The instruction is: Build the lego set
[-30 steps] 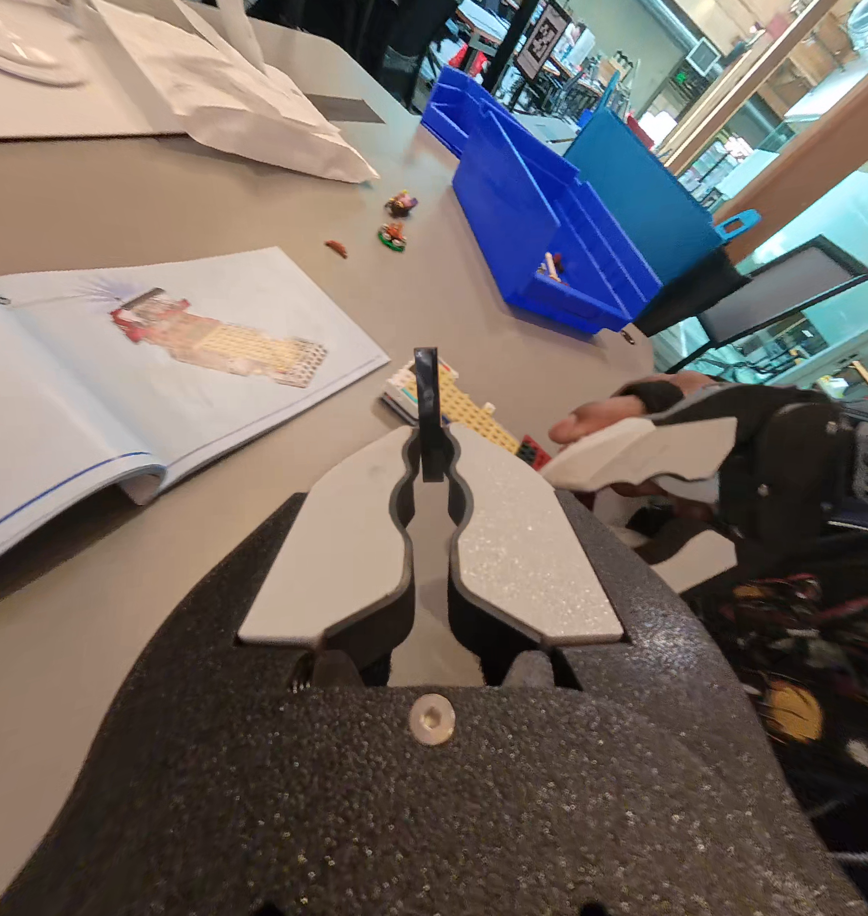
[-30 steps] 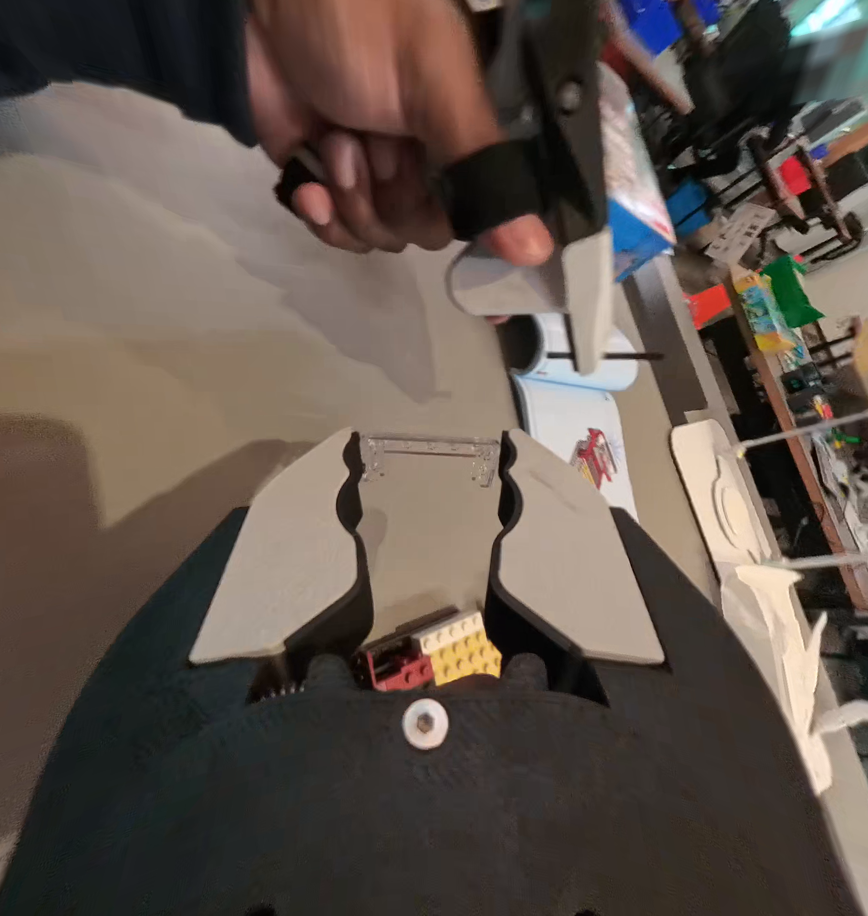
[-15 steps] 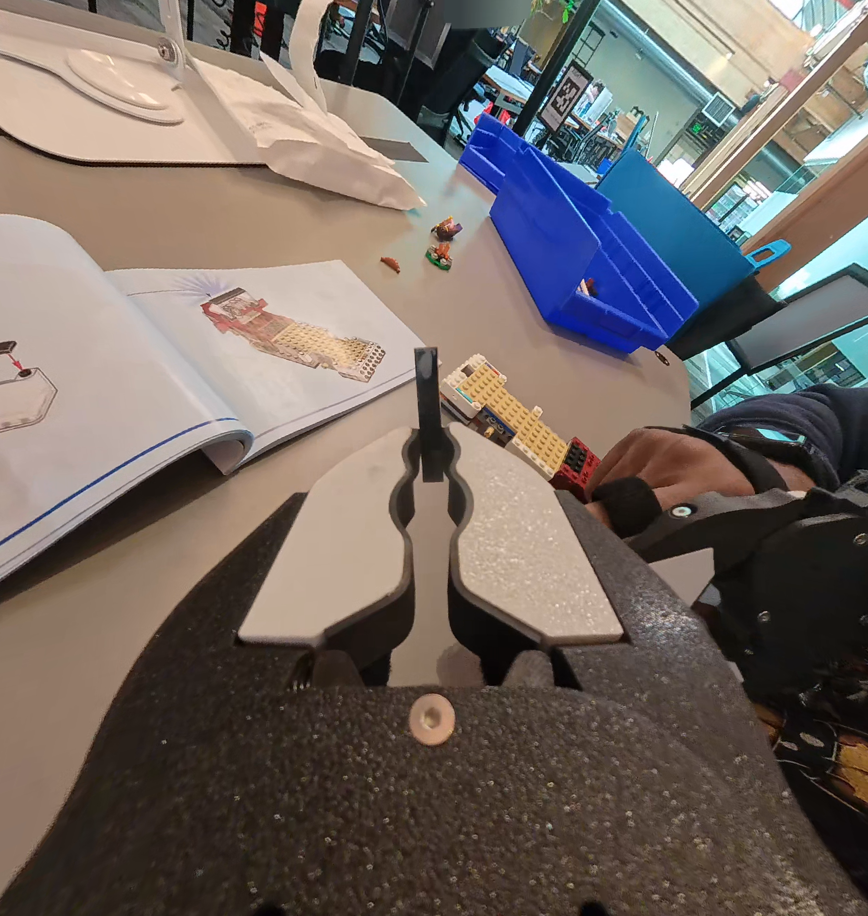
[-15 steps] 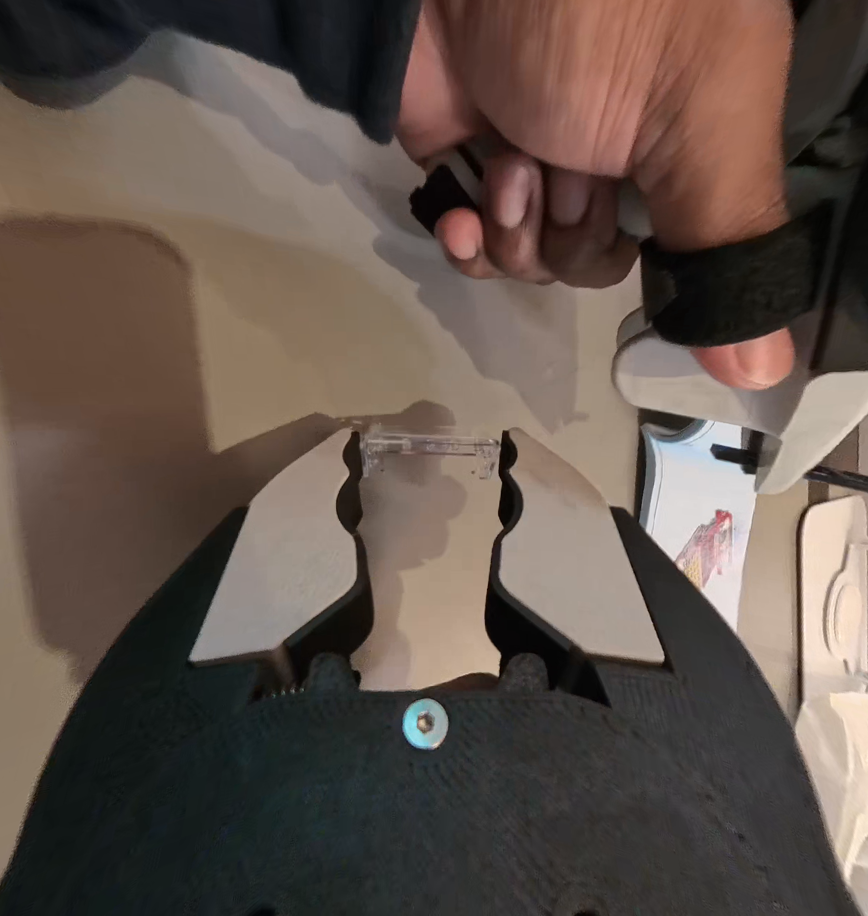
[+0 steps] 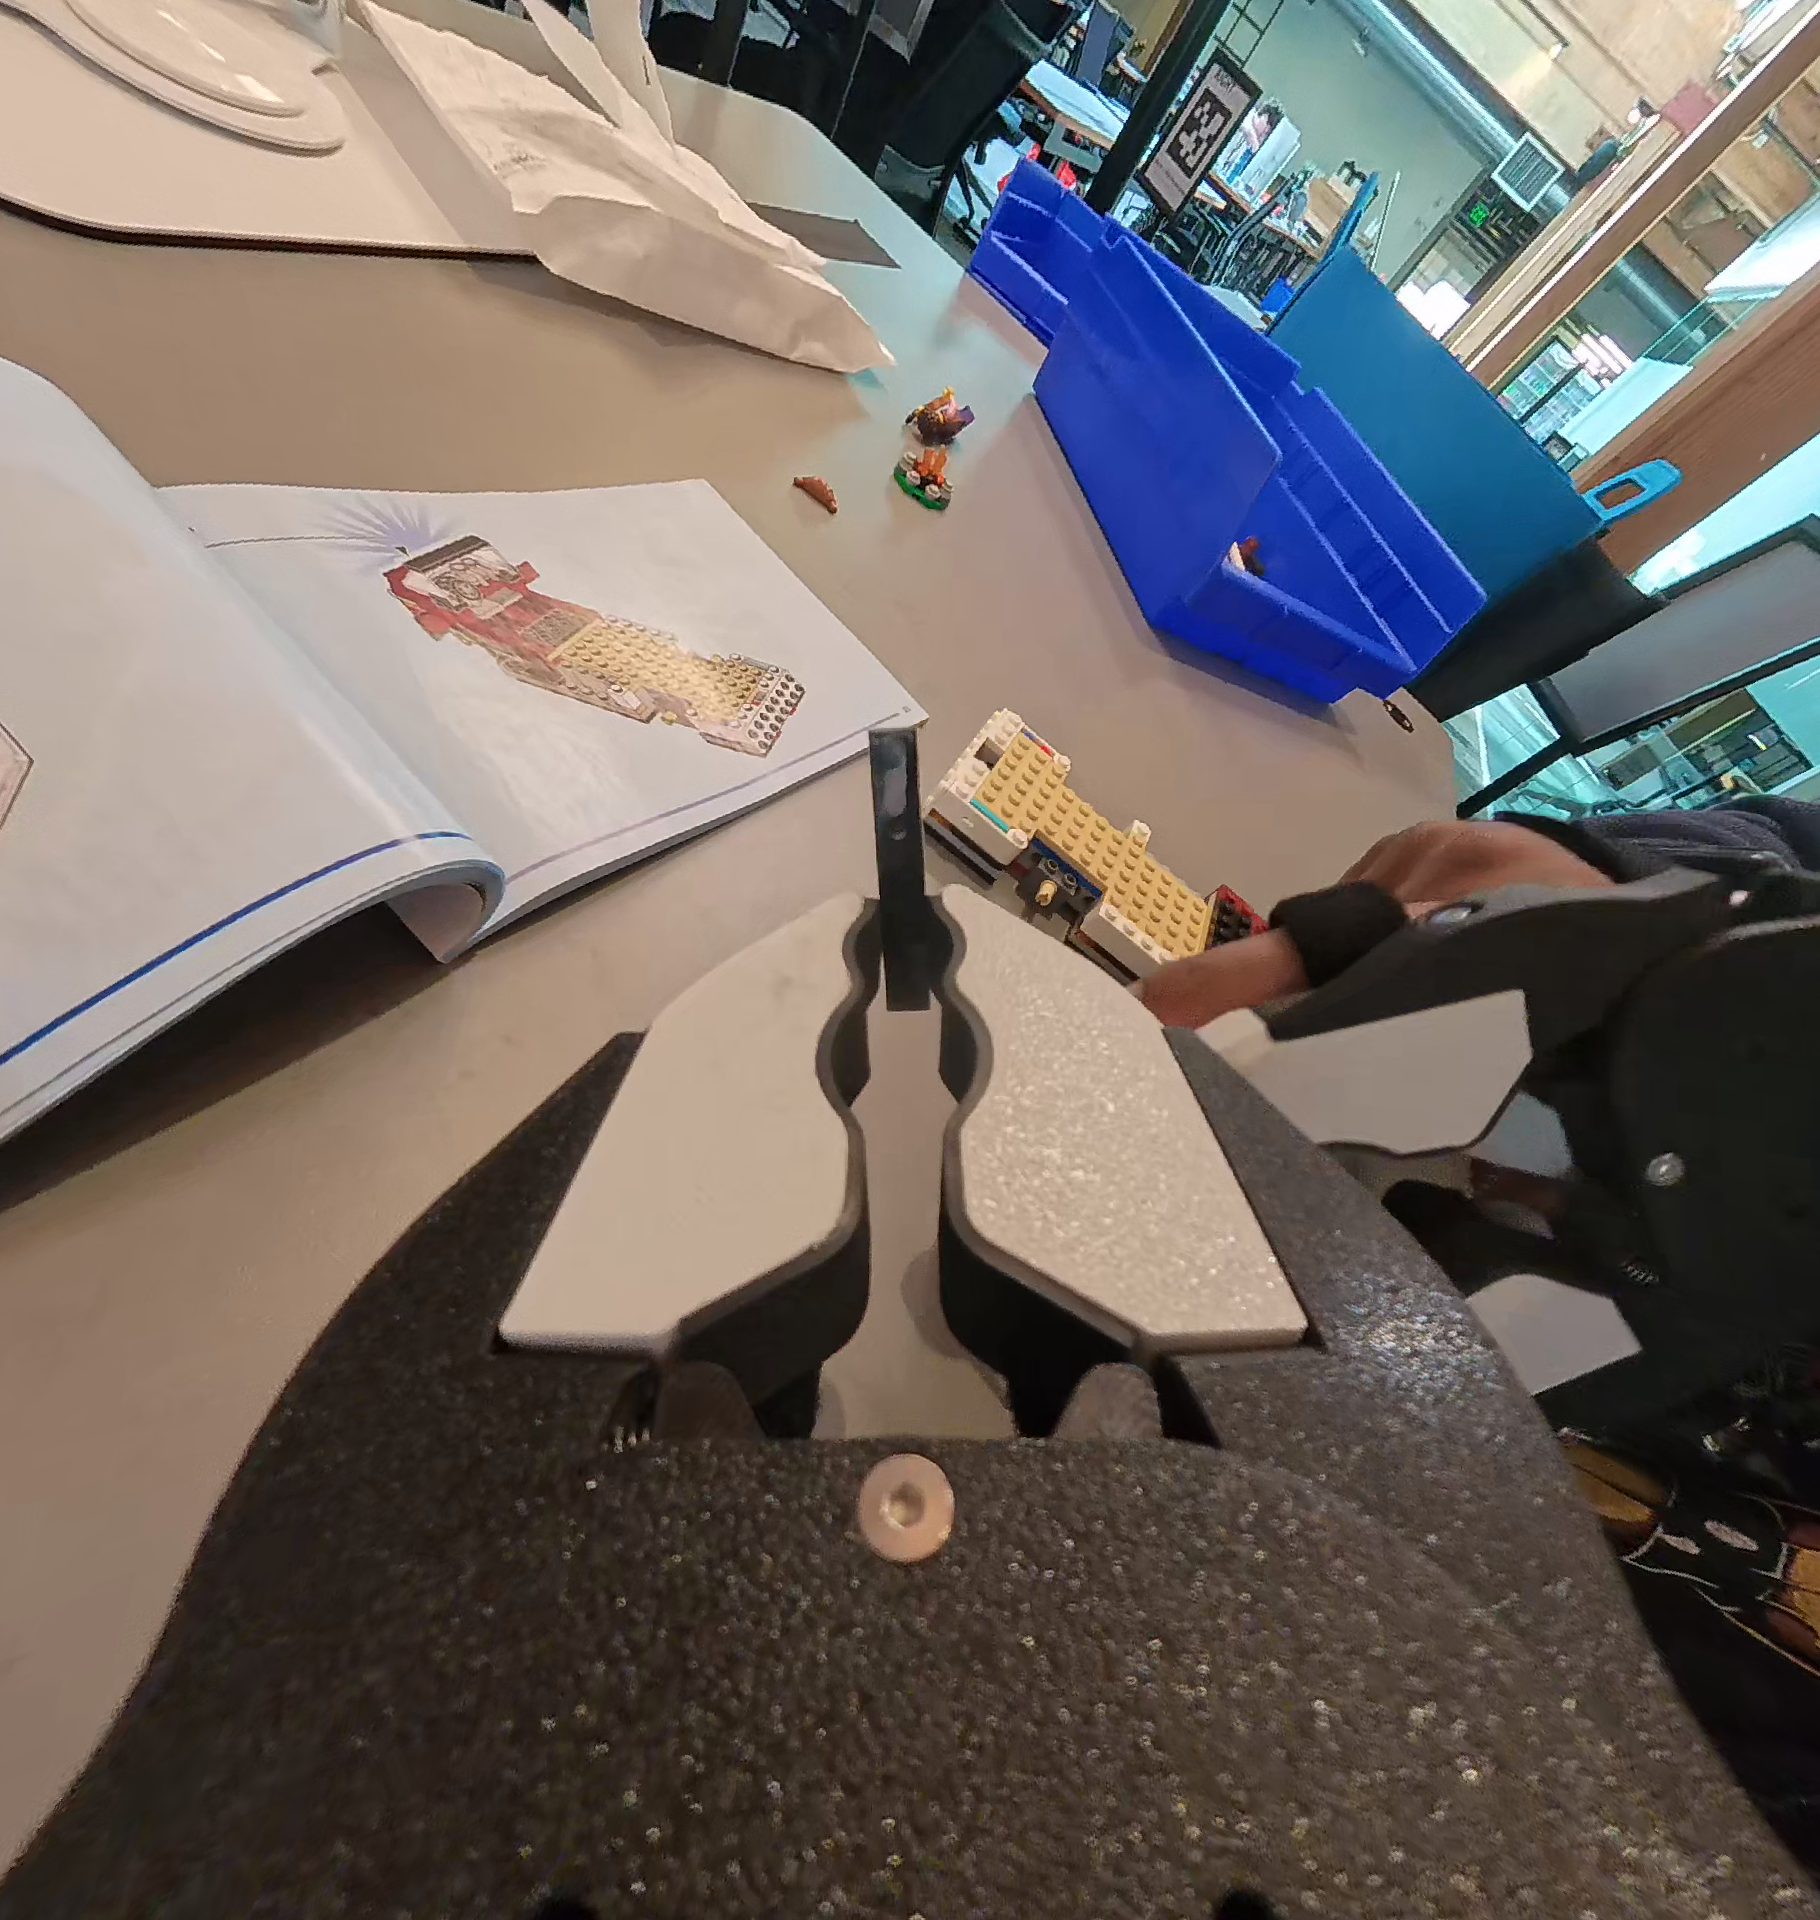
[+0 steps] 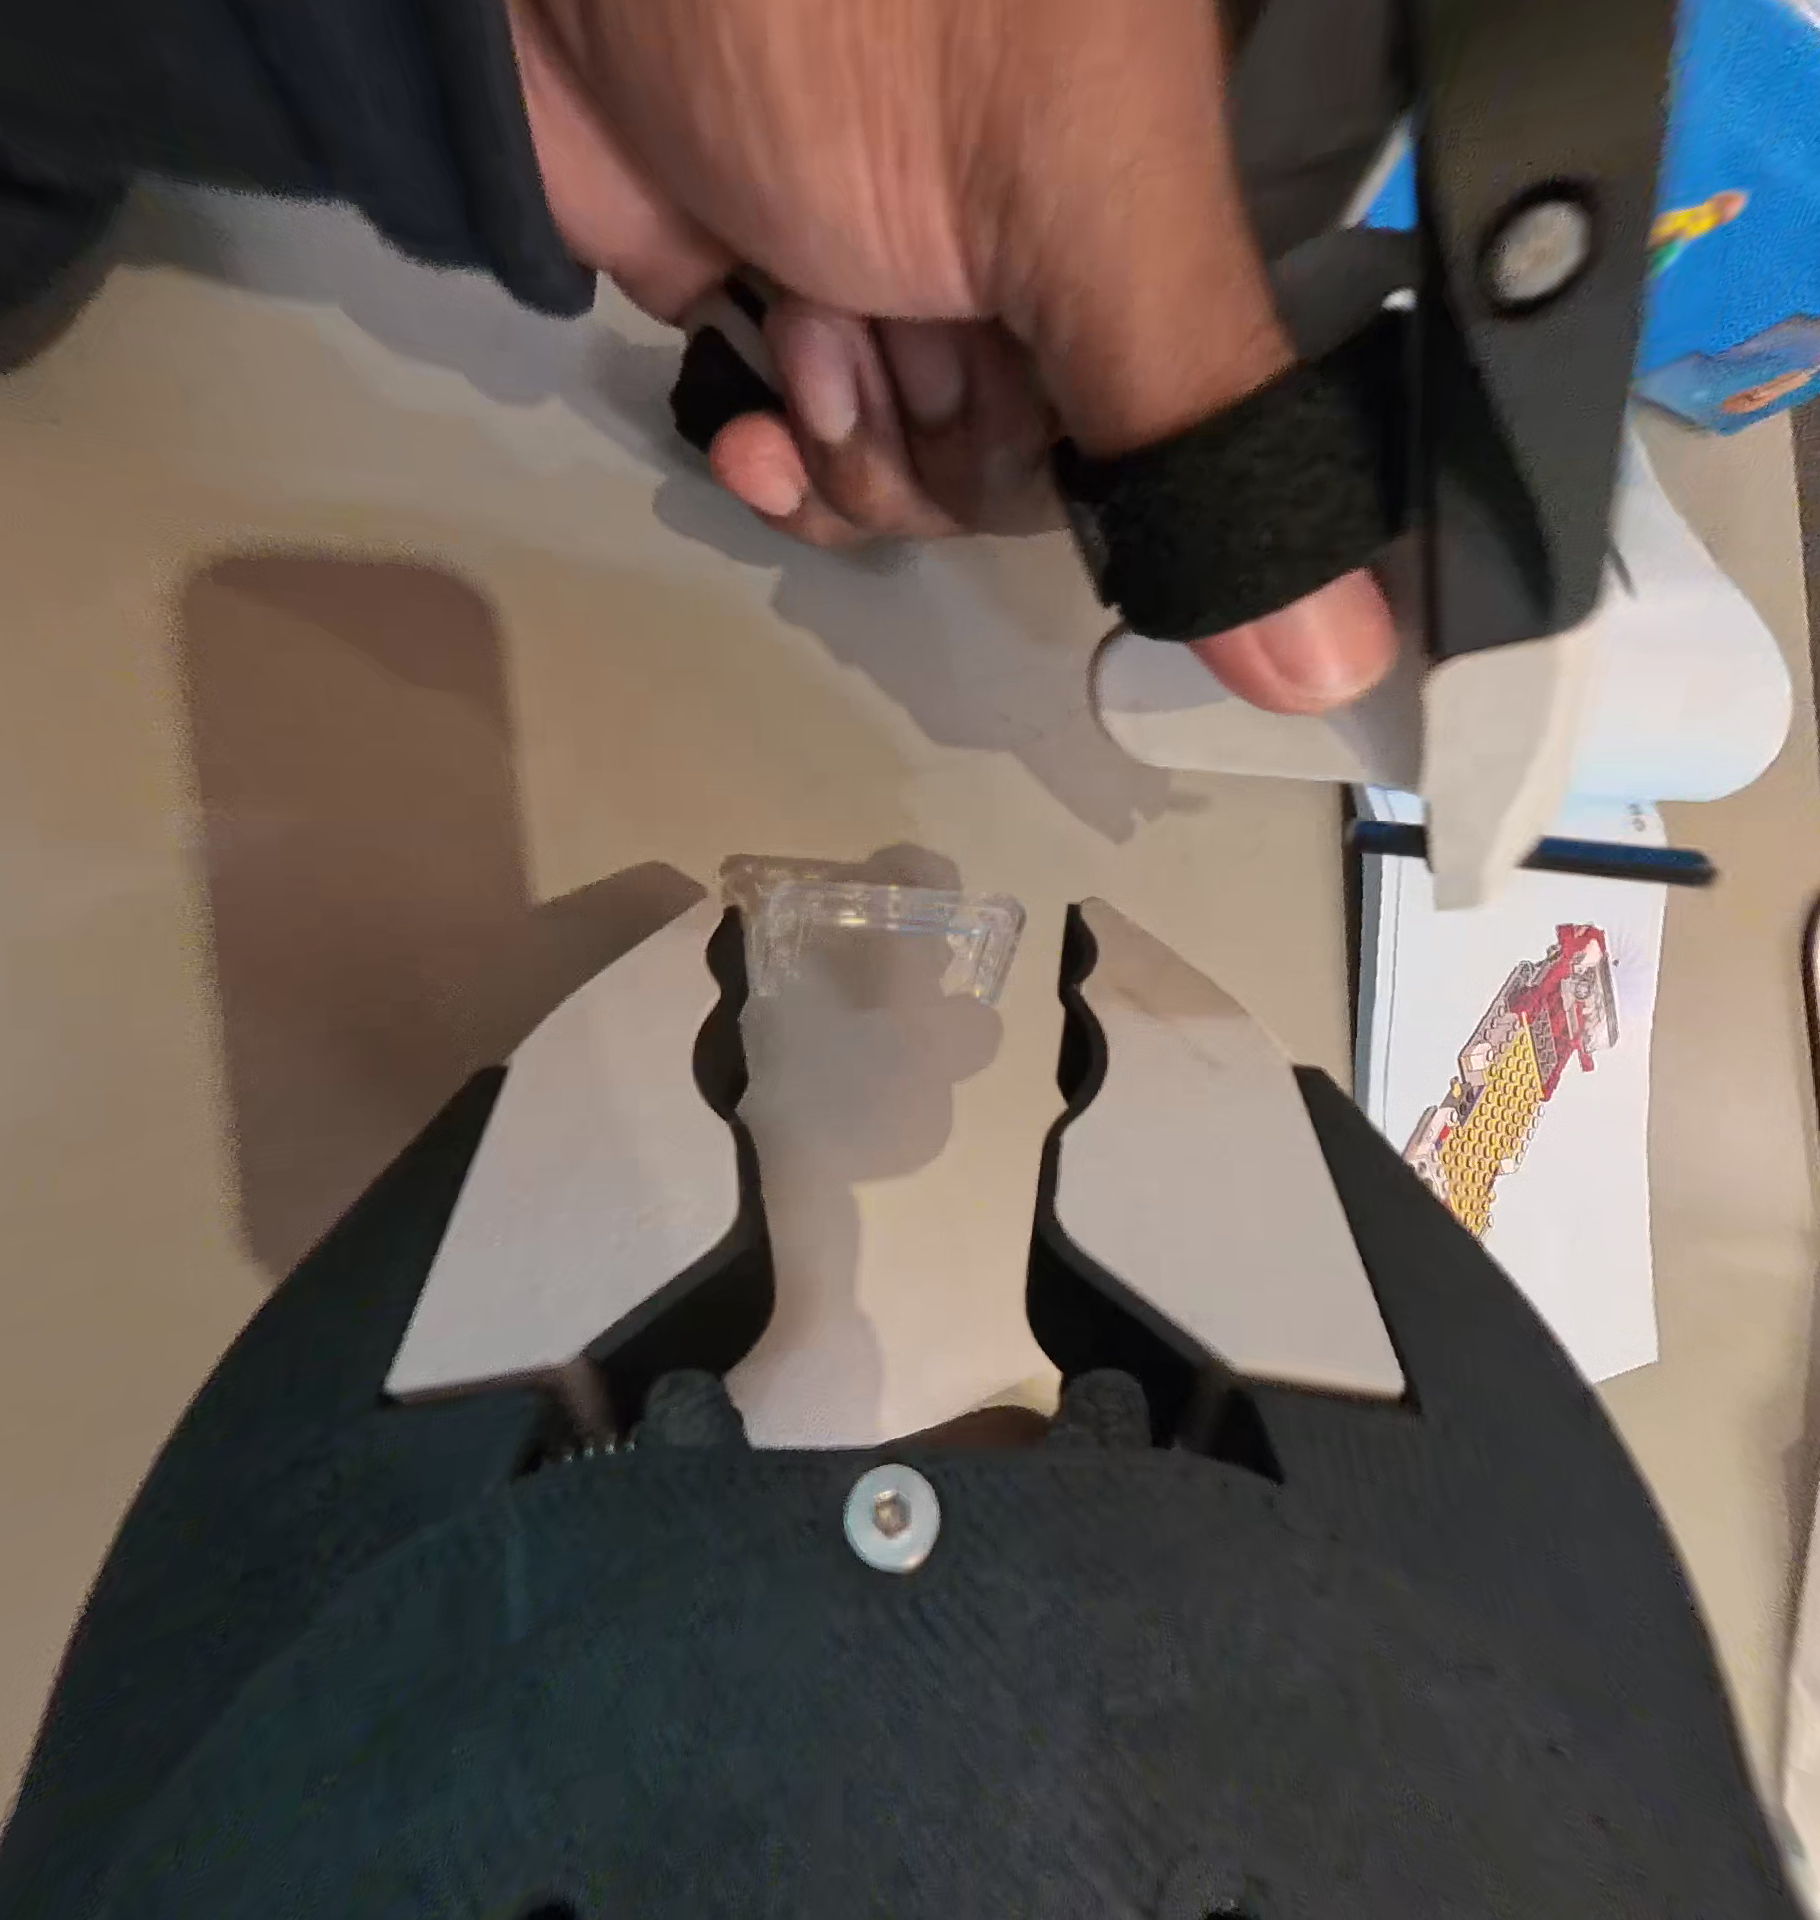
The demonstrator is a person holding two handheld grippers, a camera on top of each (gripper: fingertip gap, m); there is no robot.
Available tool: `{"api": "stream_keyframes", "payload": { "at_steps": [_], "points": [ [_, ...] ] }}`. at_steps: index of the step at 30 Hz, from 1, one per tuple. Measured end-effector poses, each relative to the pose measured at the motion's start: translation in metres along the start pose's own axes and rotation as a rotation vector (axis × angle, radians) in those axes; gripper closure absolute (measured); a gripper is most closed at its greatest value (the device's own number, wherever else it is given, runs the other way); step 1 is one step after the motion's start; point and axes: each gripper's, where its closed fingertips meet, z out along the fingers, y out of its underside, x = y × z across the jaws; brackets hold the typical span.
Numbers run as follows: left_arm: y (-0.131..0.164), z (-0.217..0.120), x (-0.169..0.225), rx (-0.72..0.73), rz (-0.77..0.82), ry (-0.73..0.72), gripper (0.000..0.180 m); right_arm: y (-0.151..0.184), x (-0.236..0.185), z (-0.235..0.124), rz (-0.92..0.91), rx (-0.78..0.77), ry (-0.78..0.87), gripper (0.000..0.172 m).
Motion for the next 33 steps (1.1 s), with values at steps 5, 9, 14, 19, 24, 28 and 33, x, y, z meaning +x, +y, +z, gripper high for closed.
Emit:
{"api": "stream_keyframes", "payload": {
  "at_steps": [5,9,14,19,24,28,33],
  "points": [
    [0.003,0.002,-0.002,-0.012,-0.009,0.000,0.172,0.008,0.013,-0.028,0.083,0.058,-0.012,0.101],
    [0.004,-0.001,-0.003,-0.008,-0.008,-0.010,0.172,0.042,0.031,-0.075,0.160,0.127,-0.011,0.102],
    [0.000,-0.005,-0.001,0.006,-0.009,-0.010,0.172,0.108,0.026,-0.121,0.262,0.152,-0.034,0.101],
    [-0.002,-0.006,0.005,0.018,0.002,-0.015,0.172,0.136,-0.007,-0.123,0.283,0.162,-0.086,0.093],
    [-0.003,-0.007,0.013,0.054,-0.015,-0.005,0.172,0.130,-0.014,-0.111,0.186,0.194,-0.033,0.098],
    [0.001,-0.010,0.021,0.086,-0.036,0.003,0.172,0.130,-0.012,-0.101,0.153,0.170,-0.039,0.106],
    [0.012,-0.012,0.030,0.077,-0.035,0.006,0.172,0.129,-0.001,-0.088,0.211,0.134,0.012,0.114]
  ]
}}
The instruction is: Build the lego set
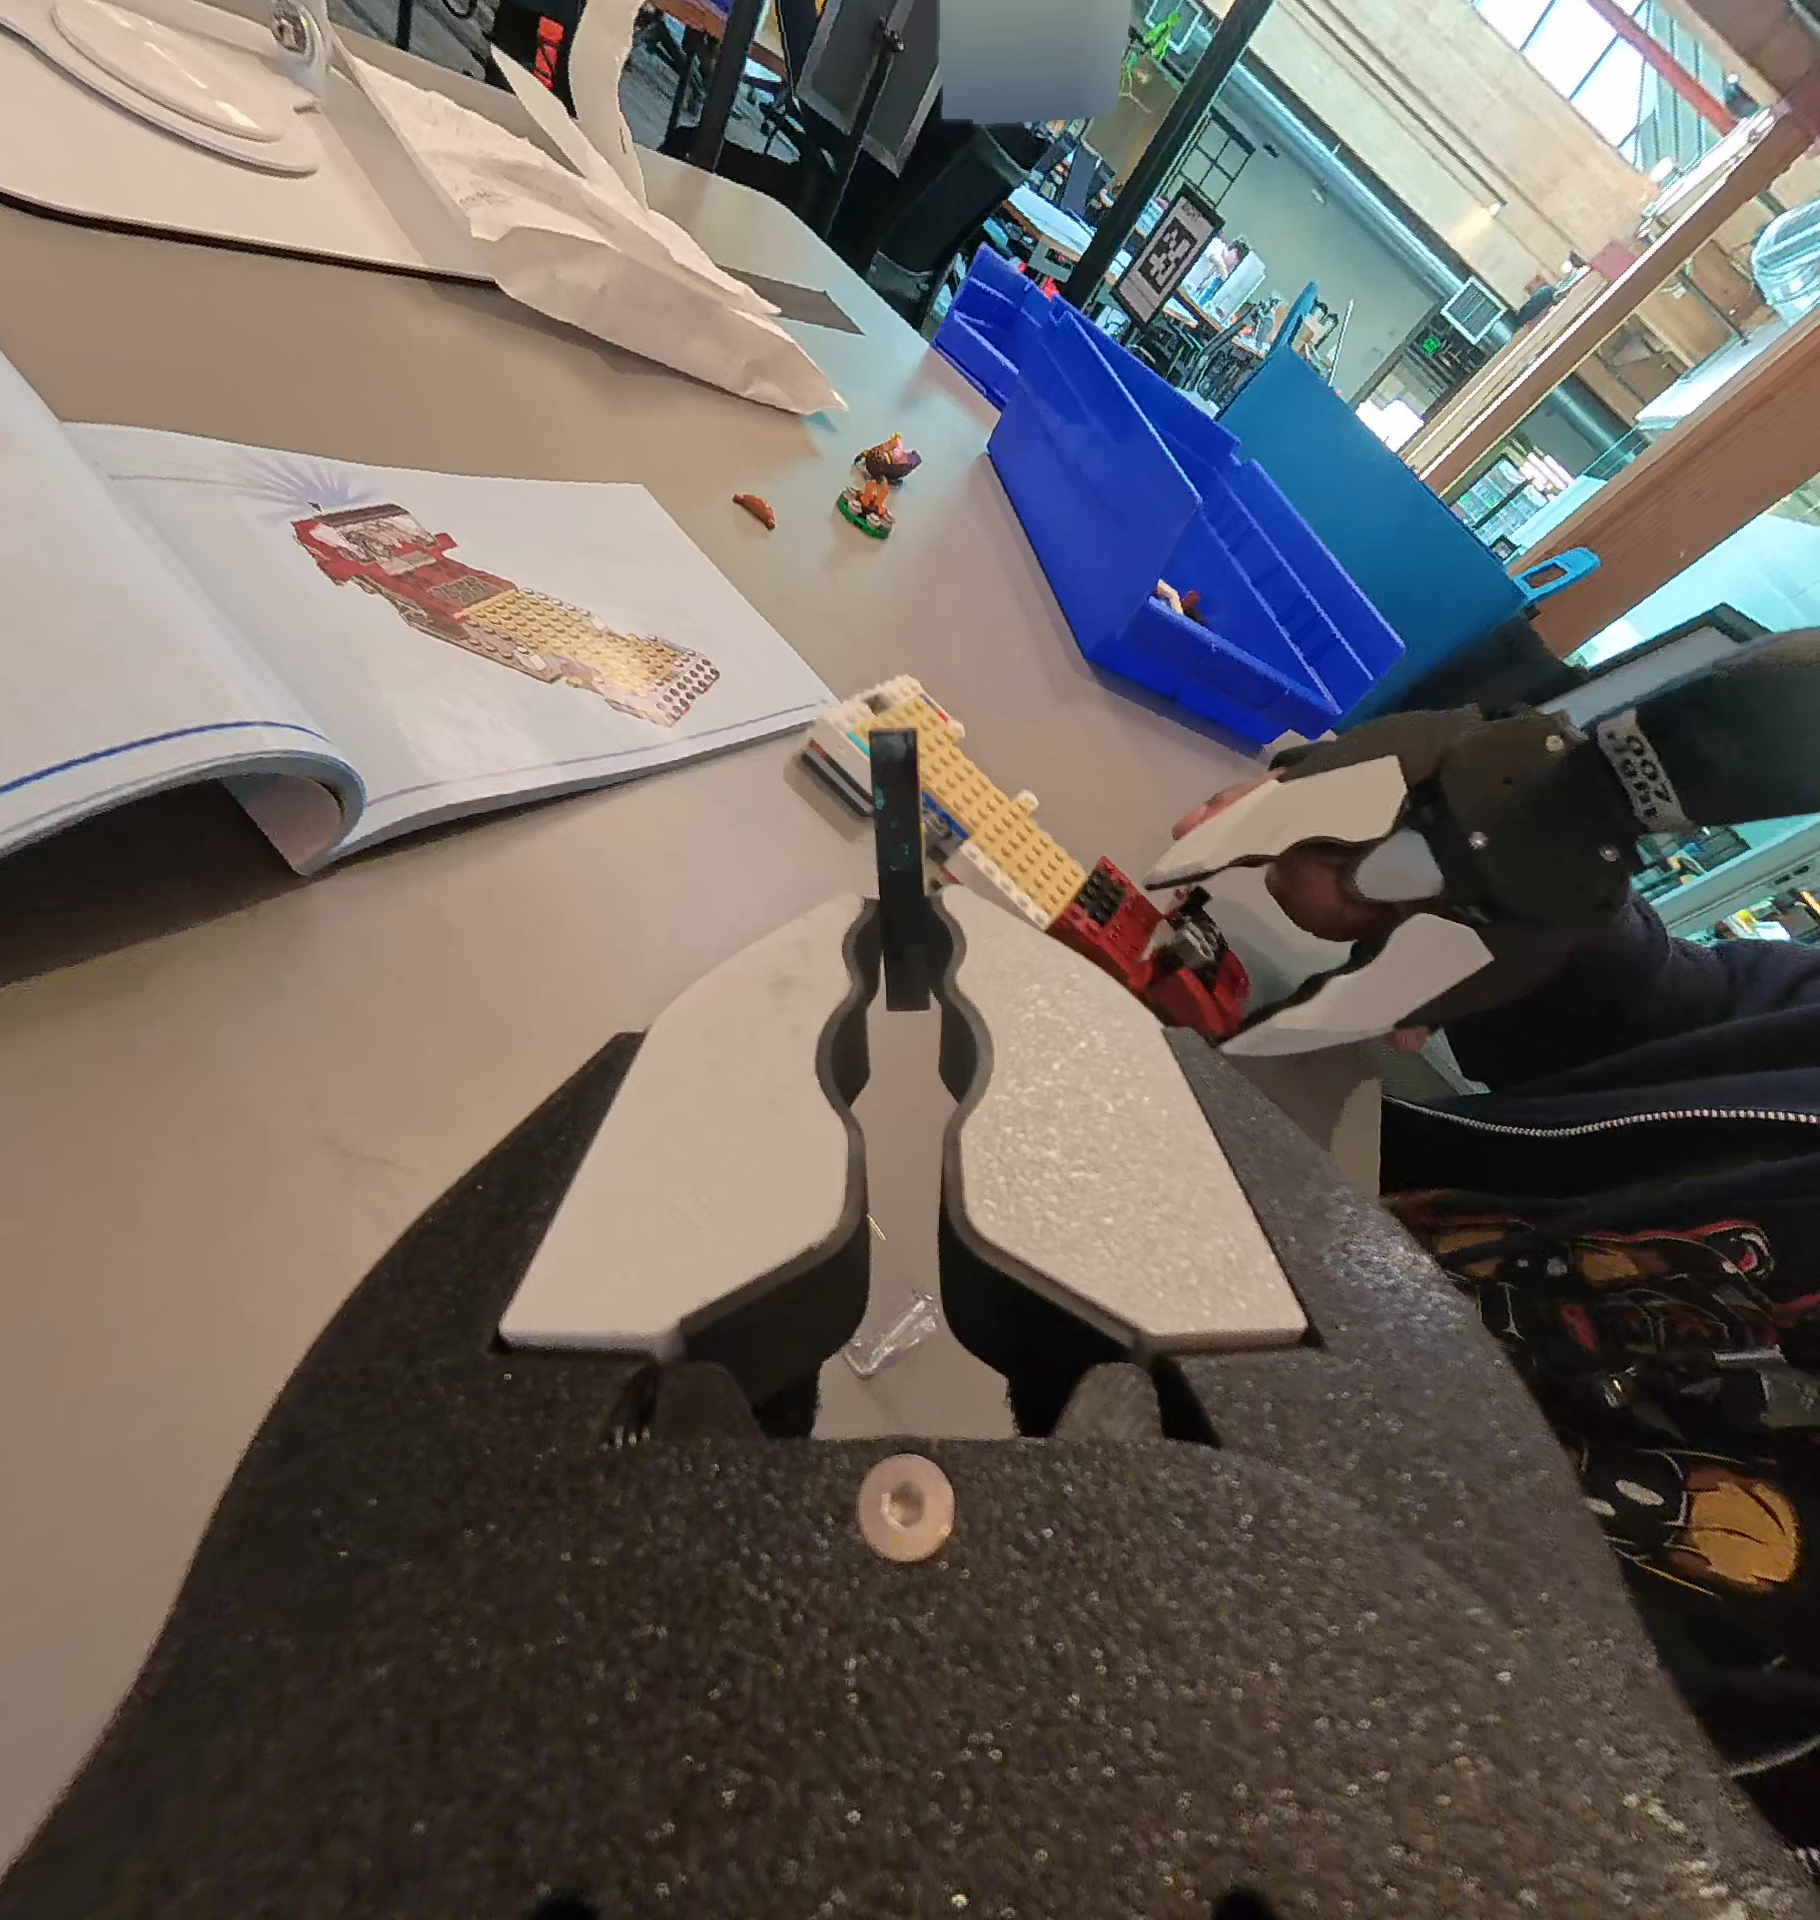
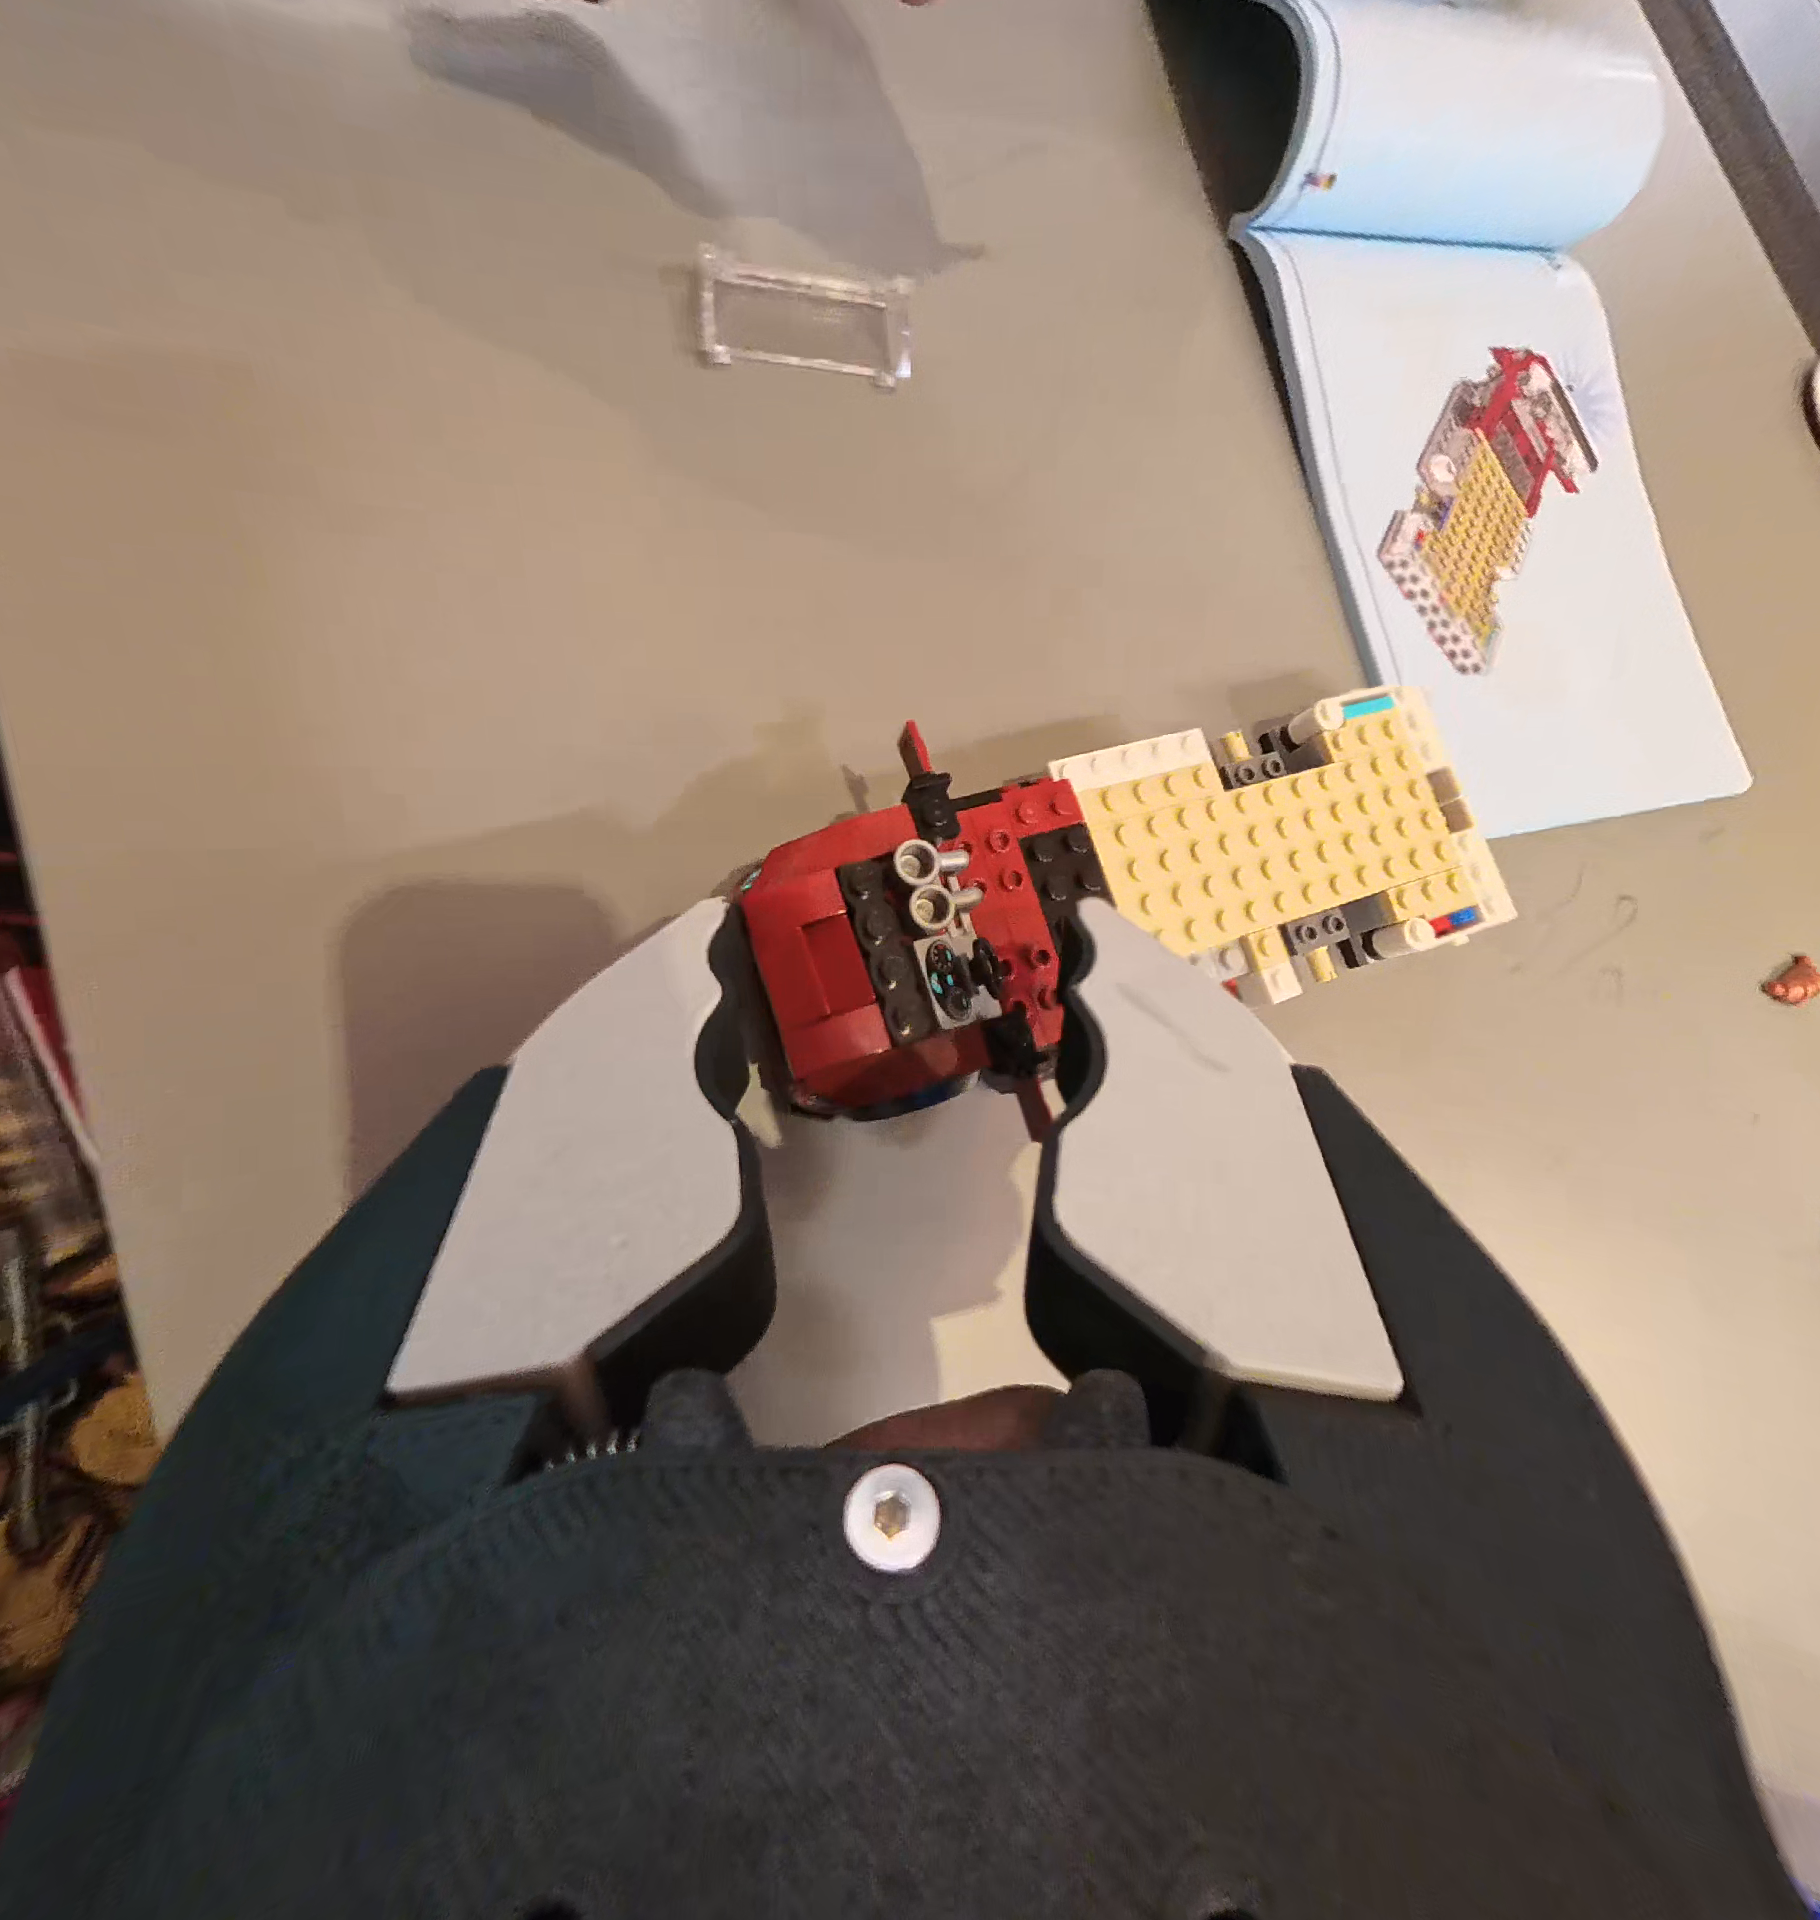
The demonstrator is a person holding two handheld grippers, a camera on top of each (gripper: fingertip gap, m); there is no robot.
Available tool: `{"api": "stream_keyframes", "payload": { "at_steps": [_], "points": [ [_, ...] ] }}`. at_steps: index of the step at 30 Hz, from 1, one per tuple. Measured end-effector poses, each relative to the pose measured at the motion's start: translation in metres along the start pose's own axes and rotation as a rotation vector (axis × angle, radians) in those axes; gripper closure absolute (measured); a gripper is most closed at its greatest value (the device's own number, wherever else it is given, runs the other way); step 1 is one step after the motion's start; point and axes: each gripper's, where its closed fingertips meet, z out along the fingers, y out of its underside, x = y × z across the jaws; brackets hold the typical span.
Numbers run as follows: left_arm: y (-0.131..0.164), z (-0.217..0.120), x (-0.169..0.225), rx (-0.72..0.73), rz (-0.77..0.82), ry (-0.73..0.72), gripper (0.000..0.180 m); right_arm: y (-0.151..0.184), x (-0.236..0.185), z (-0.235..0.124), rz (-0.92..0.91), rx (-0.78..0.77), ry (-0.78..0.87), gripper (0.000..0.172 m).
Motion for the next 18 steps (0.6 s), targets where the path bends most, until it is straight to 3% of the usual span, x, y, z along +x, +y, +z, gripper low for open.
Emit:
{"api": "stream_keyframes", "payload": {
  "at_steps": [5,13,18],
  "points": [
    [0.003,-0.003,0.003,-0.008,0.006,0.004,0.172,-0.003,0.020,0.011,0.096,-0.004,0.081,0.113],
    [0.002,-0.016,-0.001,0.043,0.001,-0.037,0.172,-0.032,0.015,-0.006,0.063,0.015,0.069,0.113],
    [0.000,-0.021,-0.002,0.110,-0.029,-0.028,0.172,-0.042,0.007,0.004,0.018,-0.021,0.054,0.112]
  ]
}}
